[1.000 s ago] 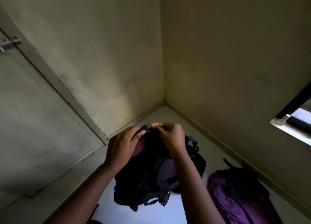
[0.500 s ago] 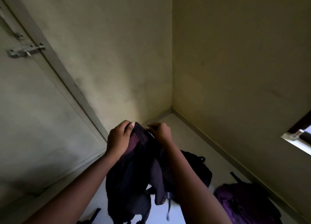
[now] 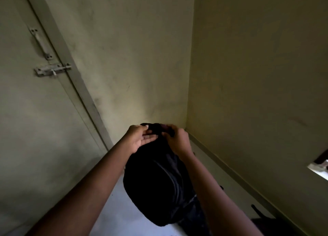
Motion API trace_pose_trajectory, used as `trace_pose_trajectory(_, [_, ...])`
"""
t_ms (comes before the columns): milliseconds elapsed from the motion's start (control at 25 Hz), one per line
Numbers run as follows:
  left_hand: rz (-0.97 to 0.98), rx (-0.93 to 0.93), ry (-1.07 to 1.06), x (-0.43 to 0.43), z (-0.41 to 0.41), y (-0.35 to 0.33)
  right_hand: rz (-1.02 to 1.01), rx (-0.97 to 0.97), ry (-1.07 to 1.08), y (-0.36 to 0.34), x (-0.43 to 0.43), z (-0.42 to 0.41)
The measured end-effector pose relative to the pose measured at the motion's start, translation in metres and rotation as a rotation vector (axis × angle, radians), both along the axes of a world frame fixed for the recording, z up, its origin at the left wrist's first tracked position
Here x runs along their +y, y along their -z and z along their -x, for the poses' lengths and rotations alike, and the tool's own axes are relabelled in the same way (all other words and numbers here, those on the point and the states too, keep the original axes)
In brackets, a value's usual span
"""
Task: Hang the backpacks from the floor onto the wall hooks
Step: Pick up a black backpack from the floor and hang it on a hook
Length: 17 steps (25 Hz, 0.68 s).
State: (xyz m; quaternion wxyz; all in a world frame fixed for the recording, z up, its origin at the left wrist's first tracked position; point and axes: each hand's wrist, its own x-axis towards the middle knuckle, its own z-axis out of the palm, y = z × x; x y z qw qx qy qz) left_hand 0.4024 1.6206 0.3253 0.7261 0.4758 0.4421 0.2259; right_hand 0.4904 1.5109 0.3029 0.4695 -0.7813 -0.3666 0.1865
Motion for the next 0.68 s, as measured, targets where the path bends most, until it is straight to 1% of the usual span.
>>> trace_pose_trajectory(40, [-0.149, 0.132, 0.06, 0.01, -0.002, 0.002, 0.006, -0.025, -0.038, 0.0, 0.014, -0.014])
trace_pose_trajectory(80, [-0.389, 0.324, 0.128, 0.025, -0.006, 0.003, 0.011, -0.062, -0.089, -0.002, 0.03, -0.026])
trace_pose_trajectory(120, [-0.674, 0.553, 0.207, 0.038, -0.007, 0.004, 0.016, -0.103, -0.134, -0.003, 0.043, -0.035])
trace_pose_trajectory(160, [-0.927, 0.726, 0.296, 0.05, -0.011, 0.003, 0.001, -0.131, -0.167, -0.005, 0.057, -0.043])
trace_pose_trajectory(200, [-1.113, 0.811, 0.371, 0.065, -0.018, 0.003, -0.04, -0.138, -0.194, -0.009, 0.072, -0.052])
trace_pose_trajectory(240, [-1.206, 0.809, 0.404, 0.079, -0.026, 0.002, -0.09, -0.13, -0.22, -0.015, 0.084, -0.061])
trace_pose_trajectory(320, [-1.241, 0.624, 0.335, 0.108, -0.046, -0.006, -0.152, -0.111, -0.294, -0.03, 0.106, -0.082])
trace_pose_trajectory(400, [-1.305, 0.47, 0.249, 0.137, -0.065, -0.011, -0.132, -0.042, -0.415, -0.045, 0.126, -0.111])
trace_pose_trajectory(440, [-1.347, 0.416, 0.223, 0.15, -0.072, -0.013, -0.101, 0.033, -0.455, -0.051, 0.135, -0.125])
trace_pose_trajectory(480, [-1.386, 0.364, 0.219, 0.16, -0.078, -0.015, -0.085, 0.118, -0.462, -0.056, 0.144, -0.14])
trace_pose_trajectory(520, [-1.41, 0.314, 0.233, 0.17, -0.085, -0.015, -0.083, 0.174, -0.424, -0.058, 0.157, -0.155])
trace_pose_trajectory(560, [-1.432, 0.273, 0.259, 0.175, -0.09, -0.014, -0.076, 0.182, -0.358, -0.055, 0.17, -0.166])
trace_pose_trajectory(640, [-1.462, 0.215, 0.307, 0.184, -0.096, -0.011, 0.016, 0.09, -0.272, -0.045, 0.196, -0.181])
trace_pose_trajectory(680, [-1.48, 0.207, 0.327, 0.189, -0.099, -0.009, 0.096, 0.039, -0.285, -0.039, 0.207, -0.187])
